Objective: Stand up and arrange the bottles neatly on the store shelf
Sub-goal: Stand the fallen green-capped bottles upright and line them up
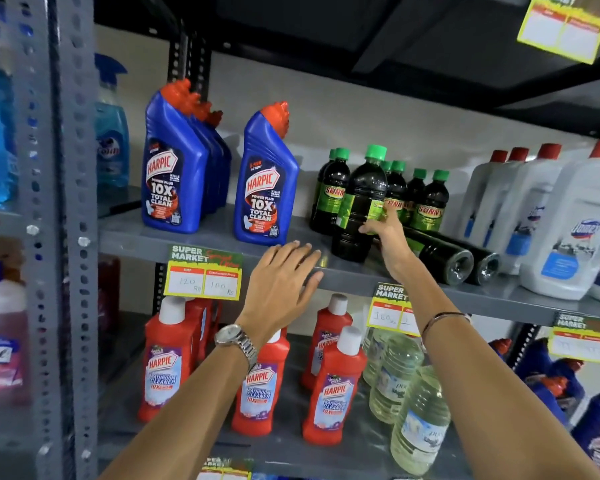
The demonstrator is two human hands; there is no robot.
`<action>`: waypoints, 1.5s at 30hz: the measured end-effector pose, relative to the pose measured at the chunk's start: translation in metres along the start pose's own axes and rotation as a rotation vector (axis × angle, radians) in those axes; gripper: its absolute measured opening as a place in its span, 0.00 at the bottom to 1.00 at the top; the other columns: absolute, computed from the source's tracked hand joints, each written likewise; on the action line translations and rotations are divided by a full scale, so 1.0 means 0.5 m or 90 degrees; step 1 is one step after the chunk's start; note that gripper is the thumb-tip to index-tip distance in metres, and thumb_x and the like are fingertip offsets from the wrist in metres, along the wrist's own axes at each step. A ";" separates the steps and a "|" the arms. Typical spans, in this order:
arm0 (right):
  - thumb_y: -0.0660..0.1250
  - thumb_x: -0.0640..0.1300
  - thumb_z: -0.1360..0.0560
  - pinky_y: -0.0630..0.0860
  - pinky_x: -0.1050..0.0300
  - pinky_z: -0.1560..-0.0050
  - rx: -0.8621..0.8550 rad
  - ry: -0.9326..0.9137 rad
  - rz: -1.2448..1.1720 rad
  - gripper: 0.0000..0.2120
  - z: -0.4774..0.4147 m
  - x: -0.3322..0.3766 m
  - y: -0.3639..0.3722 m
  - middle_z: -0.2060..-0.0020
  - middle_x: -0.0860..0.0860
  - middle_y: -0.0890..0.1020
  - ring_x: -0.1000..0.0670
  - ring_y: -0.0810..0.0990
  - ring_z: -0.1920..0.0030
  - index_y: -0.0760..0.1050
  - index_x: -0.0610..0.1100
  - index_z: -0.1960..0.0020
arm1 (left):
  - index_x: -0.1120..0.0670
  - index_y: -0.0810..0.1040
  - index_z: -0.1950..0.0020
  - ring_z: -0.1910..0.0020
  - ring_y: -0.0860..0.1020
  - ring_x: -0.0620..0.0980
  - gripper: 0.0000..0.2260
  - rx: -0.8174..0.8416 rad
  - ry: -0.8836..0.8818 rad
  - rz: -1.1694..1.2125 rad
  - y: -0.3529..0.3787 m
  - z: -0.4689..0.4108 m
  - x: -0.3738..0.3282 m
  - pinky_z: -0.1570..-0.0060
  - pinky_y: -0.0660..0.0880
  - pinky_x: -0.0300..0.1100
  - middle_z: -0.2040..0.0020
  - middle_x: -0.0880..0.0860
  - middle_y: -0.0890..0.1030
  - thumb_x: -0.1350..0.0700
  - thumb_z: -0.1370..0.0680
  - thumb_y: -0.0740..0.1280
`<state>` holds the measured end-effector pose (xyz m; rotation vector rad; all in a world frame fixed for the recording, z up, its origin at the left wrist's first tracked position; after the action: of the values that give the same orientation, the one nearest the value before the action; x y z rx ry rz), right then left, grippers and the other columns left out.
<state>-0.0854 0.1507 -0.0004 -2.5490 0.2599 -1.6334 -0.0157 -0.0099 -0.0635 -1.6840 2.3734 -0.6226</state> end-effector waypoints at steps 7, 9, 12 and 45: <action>0.71 0.33 0.32 0.72 0.65 0.52 0.009 0.002 0.025 0.35 -0.021 -0.031 -0.006 0.48 0.46 0.77 0.52 0.77 0.52 0.60 0.41 0.29 | 0.55 0.81 0.46 0.51 0.80 0.50 0.14 -0.048 -0.017 0.021 -0.002 0.004 0.002 0.47 0.67 0.42 0.49 0.51 0.83 0.50 0.23 0.61; 0.77 0.39 0.36 0.74 0.64 0.50 -0.019 -0.016 0.062 0.42 -0.022 -0.033 -0.010 0.42 0.45 0.74 0.51 0.76 0.47 0.59 0.42 0.29 | 0.55 0.81 0.47 0.51 0.80 0.50 0.14 -0.054 -0.023 0.023 -0.002 0.004 0.002 0.47 0.67 0.42 0.49 0.51 0.83 0.50 0.23 0.61; 0.78 0.44 0.37 0.70 0.56 0.38 -0.019 -0.017 0.063 0.45 -0.025 -0.037 -0.010 0.39 0.46 0.74 0.48 0.73 0.39 0.57 0.43 0.28 | 0.55 0.81 0.47 0.51 0.80 0.50 0.14 -0.059 -0.020 0.022 -0.003 0.005 0.001 0.47 0.67 0.42 0.49 0.51 0.83 0.49 0.23 0.61; 0.73 0.35 0.32 0.70 0.65 0.58 0.013 -0.003 0.016 0.34 -0.021 -0.031 -0.004 0.45 0.47 0.74 0.51 0.75 0.49 0.62 0.41 0.31 | 0.54 0.81 0.45 0.50 0.80 0.48 0.17 0.004 -0.040 0.020 0.002 0.004 0.005 0.48 0.72 0.43 0.48 0.50 0.83 0.47 0.22 0.57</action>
<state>-0.1010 0.1558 -0.0097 -2.5235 0.2714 -1.6132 -0.0167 -0.0123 -0.0653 -1.6350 2.3479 -0.5621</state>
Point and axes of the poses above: each hand's wrist, its own z-axis away from the middle knuckle, its own y-axis out of the palm, x = y × z, the point moved 7 cm from there along -z, towards the middle knuckle
